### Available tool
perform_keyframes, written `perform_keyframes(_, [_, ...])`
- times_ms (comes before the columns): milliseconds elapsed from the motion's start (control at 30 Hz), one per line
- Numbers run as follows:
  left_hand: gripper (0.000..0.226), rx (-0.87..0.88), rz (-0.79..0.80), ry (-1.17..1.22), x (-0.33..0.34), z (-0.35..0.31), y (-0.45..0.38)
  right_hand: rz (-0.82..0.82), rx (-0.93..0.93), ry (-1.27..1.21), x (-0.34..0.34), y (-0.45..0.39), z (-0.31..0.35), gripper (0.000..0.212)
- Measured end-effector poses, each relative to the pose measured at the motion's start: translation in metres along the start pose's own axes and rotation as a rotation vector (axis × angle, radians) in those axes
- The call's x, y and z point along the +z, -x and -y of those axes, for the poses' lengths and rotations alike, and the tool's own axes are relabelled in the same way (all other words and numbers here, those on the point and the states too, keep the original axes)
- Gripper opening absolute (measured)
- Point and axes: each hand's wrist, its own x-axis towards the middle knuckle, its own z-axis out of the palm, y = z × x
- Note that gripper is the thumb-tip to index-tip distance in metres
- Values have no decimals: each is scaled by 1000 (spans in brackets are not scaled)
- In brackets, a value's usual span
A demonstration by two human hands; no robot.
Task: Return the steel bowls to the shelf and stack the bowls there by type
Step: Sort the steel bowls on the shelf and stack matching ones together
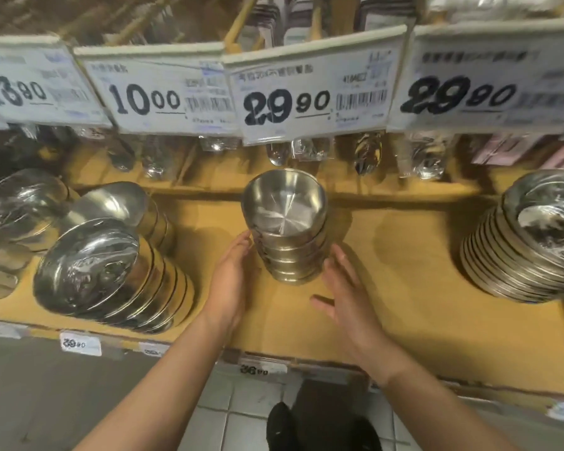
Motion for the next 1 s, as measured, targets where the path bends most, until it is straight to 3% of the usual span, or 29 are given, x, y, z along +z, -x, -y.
perform_keyframes(100, [43, 15, 108, -8, 1, 0, -14, -64, -43, -21, 10, -8, -3, 26])
perform_keyframes(267, [47, 26, 257, -43, 2, -1, -20, -9, -88, 3, 11, -16, 1, 67])
perform_keyframes(500, [33, -17, 267, 41, 4, 15, -4, 91, -130, 81, -10, -21, 22, 30])
perform_keyframes(633, [47, -39, 288, 33, 5, 15, 0, 91, -81, 99, -24, -22, 30, 29])
perform_keyframes(767, [34, -44, 308, 33, 12, 5, -6, 167, -51, 91, -30, -20, 34, 29])
perform_keyframes(1000, [41, -56, 333, 56, 47, 8, 2, 138, -120, 70, -54, -20, 36, 27])
